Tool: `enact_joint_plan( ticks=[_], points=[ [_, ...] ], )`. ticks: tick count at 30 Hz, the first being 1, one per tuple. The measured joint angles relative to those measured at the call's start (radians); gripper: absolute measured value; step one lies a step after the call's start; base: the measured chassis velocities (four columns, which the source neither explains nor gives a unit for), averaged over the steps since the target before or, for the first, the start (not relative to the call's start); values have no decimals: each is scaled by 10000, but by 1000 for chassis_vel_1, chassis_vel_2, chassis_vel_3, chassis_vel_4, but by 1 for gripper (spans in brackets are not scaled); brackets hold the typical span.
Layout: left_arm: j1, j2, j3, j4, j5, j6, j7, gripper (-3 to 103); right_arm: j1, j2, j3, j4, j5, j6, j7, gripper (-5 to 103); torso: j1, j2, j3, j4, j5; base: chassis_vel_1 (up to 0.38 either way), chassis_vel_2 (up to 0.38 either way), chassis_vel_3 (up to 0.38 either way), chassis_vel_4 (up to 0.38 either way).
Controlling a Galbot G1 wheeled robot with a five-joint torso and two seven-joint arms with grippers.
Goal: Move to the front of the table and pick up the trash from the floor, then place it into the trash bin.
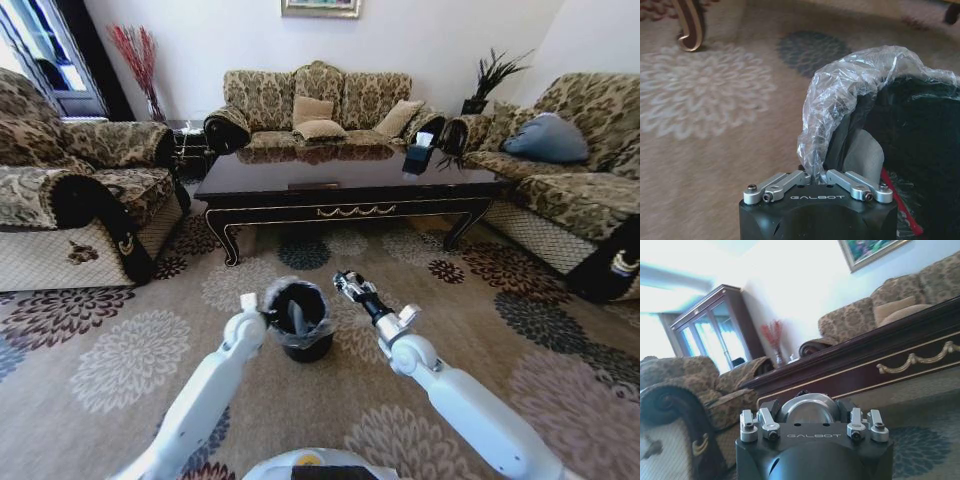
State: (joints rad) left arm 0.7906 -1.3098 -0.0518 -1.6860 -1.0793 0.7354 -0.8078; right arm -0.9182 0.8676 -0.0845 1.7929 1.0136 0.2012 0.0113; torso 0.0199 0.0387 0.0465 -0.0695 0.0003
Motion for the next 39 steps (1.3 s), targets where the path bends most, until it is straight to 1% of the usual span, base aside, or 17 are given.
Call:
enact_joint_plan(
  ticks=[5, 12, 15, 16, 18, 19, 21, 23, 26, 28, 30, 32, 33, 35, 37, 38, 39],
  points=[
    [-320, -420, 64, 116, -86, -1, 28, 2, 63, 127, -395, -295, -392, -5, 115, 63, 0, 1, -2, -1, 0, 0, 0, 0, 0],
    [-361, -488, 12, 117, -87, 1, 41, 2, -57, 215, -469, -527, -826, -13, 239, 62, -1, 3, -2, 2, -2, 0, 0, 0, 0],
    [-375, -512, -64, 81, -118, 2, 41, 2, -125, 244, -470, -467, -873, 80, 250, 79, -1, 2, -2, 0, -2, 0, 0, 0, 0],
    [-375, -512, -64, 81, -118, 2, 41, 2, -125, 244, -470, -467, -873, 80, 250, 79, -1, 2, -2, 0, -2, 0, 0, 0, 0],
    [-347, -495, -149, 32, -137, 3, 41, 2, -203, 244, -412, -420, -935, 190, 258, 89, -2, 3, -3, 1, -3, 0, 0, 0, 0],
    [-311, -476, -192, 13, -139, 2, 41, 2, -252, 241, -363, -377, -949, 209, 256, 89, -2, 3, -3, 1, -3, 0, 0, 0, 0],
    [-202, -419, -288, -62, -158, 0, 48, 2, -360, 225, -217, -291, -949, 221, 255, 98, -2, 3, -2, 0, -3, 0, 0, 0, 0],
    [-157, -389, -335, -89, -162, -2, 50, 2, -397, 221, -130, -252, -937, 224, 254, 99, -2, 2, -2, -3, -4, 0, 0, 0, 0],
    [137, -153, -726, -283, -162, -4, 50, 2, -488, 277, 502, -205, -624, 228, 299, 100, -3, 3, -3, -3, -4, 0, 0, 0, 0],
    [229, -67, -870, -344, -166, -3, 51, 2, -495, 292, 640, -209, -546, 228, 325, 100, -2, 3, -2, -3, -5, 0, 0, 0, 0],
    [643, 347, -1499, -654, -229, -3, 35, 2, -495, 376, 1216, -369, -175, 116, 745, 100, -3, 3, -3, 3, -5, 0, 0, 0, 0],
    [1023, 686, -1970, -959, -284, -5, 17, 2, -468, 447, 1470, -599, 93, -207, 1348, 100, -3, 3, -3, 5, -6, 0, 0, 0, 0],
    [1023, 686, -1970, -959, -284, -5, 17, 2, -468, 447, 1470, -599, 93, -207, 1348, 100, -3, 3, -3, 5, -6, 0, 0, 0, 0],
    [1430, 1001, -2387, -1319, -323, -5, -32, 2, -403, 584, 1626, -963, 314, -654, 2155, 100, -2, 3, -3, 3, -5, 0, 0, 0, 0],
    [1789, 1233, -2815, -1696, -404, -2, -97, 2, -313, 749, 1698, -1416, 385, -1305, 3170, 100, -3, 3, -3, 2, -5, 0, 0, 0, 0],
    [1884, 1288, -2947, -1814, -440, -2, -120, 2, -284, 805, 1719, -1586, 384, -1533, 3516, 100, -3, 3, -2, 3, -6, 0, 0, 0, 0],
    [1884, 1288, -2947, -1814, -440, -2, -120, 2, -284, 805, 1719, -1586, 384, -1533, 3516, 100, -3, 3, -2, 3, -6, 0, 0, 0, 0]
  ],
)
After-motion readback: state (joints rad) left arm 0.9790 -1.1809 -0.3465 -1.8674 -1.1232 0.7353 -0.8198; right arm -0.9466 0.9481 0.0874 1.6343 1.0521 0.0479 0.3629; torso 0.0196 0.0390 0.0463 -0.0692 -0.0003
